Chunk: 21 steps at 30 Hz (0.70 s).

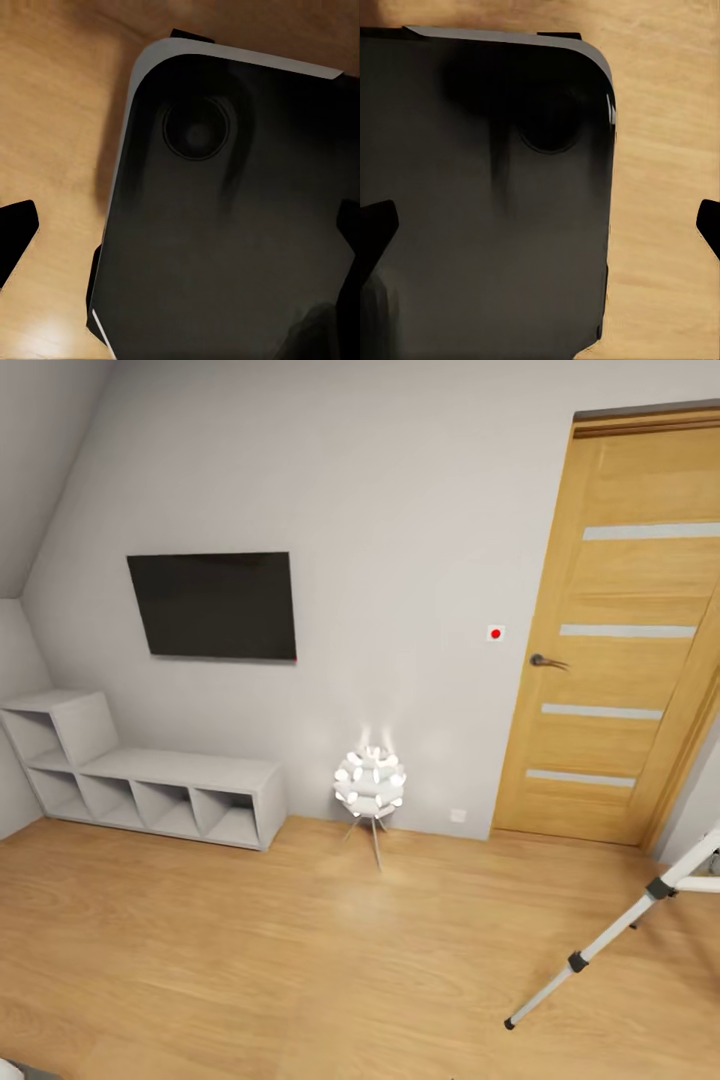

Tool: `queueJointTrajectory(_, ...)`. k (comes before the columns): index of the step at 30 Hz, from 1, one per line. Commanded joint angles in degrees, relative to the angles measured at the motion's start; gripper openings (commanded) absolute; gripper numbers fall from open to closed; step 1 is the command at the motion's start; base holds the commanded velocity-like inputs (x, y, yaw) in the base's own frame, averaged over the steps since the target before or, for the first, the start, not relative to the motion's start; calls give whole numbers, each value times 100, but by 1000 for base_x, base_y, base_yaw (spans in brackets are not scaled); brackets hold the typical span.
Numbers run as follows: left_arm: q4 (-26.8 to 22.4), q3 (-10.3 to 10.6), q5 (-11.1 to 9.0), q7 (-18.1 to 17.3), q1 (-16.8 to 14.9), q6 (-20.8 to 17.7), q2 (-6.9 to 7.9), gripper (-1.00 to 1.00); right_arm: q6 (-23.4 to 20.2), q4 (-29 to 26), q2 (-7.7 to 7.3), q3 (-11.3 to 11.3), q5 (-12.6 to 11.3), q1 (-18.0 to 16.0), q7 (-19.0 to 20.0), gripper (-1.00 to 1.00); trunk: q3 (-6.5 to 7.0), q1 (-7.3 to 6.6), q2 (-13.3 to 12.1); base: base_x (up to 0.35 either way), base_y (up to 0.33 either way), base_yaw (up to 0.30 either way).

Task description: Attach the digital camera to the camera tripod in the bedroom.

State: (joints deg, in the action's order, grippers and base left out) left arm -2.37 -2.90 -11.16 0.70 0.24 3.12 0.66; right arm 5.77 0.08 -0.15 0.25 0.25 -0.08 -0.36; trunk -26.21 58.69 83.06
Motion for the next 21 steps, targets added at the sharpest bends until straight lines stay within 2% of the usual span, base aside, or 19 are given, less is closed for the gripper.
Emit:
queueJointTrajectory(1,-9,-26,-11,6,3,5,-2,100,18,1,1,2,2,-1,-5,100,-4,4,2,316,146,0)
queueJointTrajectory(14,-9,-26,-1,4,3,13,-3,100,29,1,6,-24,-11,-1,-4,100,-4,4,2,261,243,0)
queueJointTrajectory(18,-9,-25,2,4,3,15,-4,100,26,1,11,-41,-20,-1,-4,100,-4,4,2,141,181,-46)
queueJointTrajectory(21,-9,-26,0,8,3,14,-5,100,22,1,14,-49,-31,-1,-2,100,-4,4,2,20,26,-227)
